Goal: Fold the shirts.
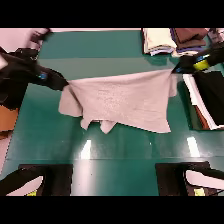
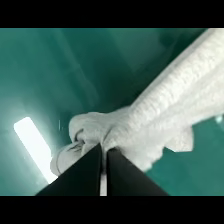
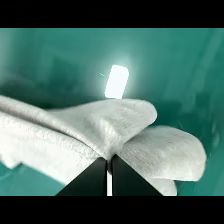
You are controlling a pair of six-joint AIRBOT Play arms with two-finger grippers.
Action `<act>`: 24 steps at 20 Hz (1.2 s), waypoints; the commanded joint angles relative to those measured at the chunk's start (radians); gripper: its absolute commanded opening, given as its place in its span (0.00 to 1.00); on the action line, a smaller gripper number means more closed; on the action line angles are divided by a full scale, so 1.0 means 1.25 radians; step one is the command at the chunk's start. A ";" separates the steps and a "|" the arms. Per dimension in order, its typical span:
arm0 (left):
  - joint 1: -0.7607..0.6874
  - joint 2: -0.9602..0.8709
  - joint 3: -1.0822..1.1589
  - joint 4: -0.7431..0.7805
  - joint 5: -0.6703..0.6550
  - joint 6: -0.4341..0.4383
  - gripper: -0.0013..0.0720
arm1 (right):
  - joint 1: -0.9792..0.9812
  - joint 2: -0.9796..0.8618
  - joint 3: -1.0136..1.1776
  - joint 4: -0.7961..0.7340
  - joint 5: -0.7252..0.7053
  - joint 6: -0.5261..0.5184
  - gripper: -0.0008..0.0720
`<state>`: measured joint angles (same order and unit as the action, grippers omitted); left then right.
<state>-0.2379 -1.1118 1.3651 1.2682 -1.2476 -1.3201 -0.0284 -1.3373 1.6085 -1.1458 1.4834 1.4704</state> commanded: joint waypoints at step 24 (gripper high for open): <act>0.237 -0.149 -0.441 -0.335 0.381 -0.094 0.60 | 0.058 0.045 -0.265 0.055 -0.159 -0.053 0.57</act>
<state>0.0731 -1.2850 0.8635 0.9585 -0.8597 -1.4902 0.0280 -1.2991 1.3212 -1.0885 1.3029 1.4048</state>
